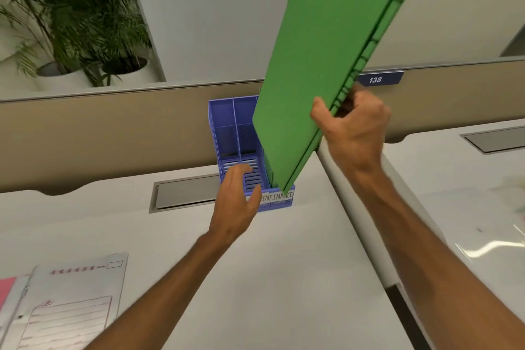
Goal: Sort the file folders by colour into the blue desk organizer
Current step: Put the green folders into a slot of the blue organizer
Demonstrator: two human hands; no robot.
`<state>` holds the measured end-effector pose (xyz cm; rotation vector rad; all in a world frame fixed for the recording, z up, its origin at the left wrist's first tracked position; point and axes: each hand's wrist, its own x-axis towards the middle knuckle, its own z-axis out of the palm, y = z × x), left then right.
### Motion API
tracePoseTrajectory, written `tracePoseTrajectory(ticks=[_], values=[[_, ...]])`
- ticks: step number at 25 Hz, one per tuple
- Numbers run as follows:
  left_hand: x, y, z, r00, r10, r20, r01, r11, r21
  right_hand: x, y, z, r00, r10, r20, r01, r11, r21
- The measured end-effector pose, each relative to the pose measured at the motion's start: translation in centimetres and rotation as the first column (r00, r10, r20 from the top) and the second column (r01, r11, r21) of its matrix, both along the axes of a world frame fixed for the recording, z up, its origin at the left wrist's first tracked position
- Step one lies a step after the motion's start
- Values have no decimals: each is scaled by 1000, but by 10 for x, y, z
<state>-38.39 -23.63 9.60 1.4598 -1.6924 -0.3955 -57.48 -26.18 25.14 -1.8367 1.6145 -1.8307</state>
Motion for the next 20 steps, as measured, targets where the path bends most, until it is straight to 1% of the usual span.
tracePoseTrajectory(ticks=[1,4,6,10,13,16,20], values=[[-8,-12,6,999,-12,34,13,1000,-6,-10,-5,9,1000,-7,1,7,999,-44],[-31,-50,23,994,-13,109,7,998,55,-37,-22,22,1000,-12,-9,11,993,-116],[-46,-75,33,978,2,210,-17,997,70,-50,-37,19,999,-12,-29,8,991,-136],[-64,-113,40,907,-7,421,-82,978,193,-57,-67,-7,995,8,-104,-20,993,-116],[-70,-131,32,871,-7,491,-143,953,267,-52,-87,-37,984,75,-159,-84,995,-55],[-69,-140,25,835,47,548,-206,951,232,-43,-106,-61,976,121,-180,-124,992,-7],[-62,-142,15,852,70,520,-162,978,133,-24,-128,-88,971,120,-207,-121,993,7]])
